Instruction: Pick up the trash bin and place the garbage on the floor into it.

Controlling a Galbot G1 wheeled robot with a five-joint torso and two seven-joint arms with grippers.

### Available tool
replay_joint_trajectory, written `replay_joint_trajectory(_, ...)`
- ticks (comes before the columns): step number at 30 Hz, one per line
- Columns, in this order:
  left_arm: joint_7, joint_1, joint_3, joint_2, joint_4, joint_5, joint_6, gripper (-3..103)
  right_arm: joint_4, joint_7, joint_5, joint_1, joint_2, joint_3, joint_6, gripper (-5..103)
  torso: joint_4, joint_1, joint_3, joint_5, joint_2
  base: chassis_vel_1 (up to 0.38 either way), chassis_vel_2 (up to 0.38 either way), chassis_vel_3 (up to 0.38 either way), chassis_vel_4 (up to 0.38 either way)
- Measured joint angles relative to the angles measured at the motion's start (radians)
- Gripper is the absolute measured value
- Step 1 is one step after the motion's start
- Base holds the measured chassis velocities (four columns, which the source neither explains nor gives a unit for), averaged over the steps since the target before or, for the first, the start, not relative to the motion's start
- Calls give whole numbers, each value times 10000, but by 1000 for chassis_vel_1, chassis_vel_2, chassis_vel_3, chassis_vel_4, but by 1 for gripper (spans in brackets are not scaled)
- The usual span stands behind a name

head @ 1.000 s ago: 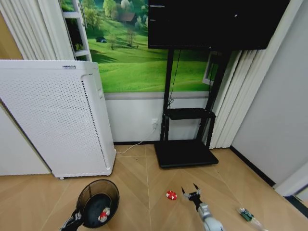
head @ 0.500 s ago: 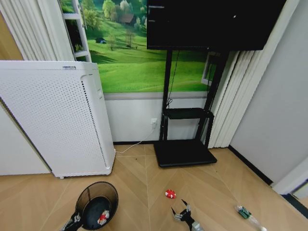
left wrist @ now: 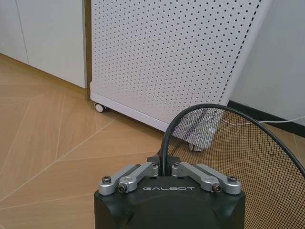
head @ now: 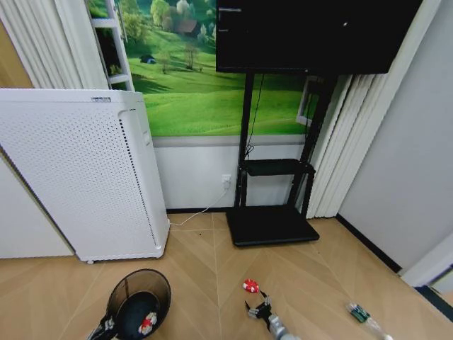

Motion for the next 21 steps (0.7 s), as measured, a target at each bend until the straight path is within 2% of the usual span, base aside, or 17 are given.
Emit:
replay_joint_trajectory(10, -32, -27, 35, -77, -78, 48, 45, 6, -690, -50, 95, 590, -21, -111, -471, 100, -1, 0, 0, 0, 0, 0, 0, 0, 0)
replay_joint_trajectory(21, -60, -35, -25, -53, -86, 17, 83, 6, -1046, -65, -60, 949, 308, -143, -557, 100, 0, 0, 0, 1, 0, 0, 0, 0, 0)
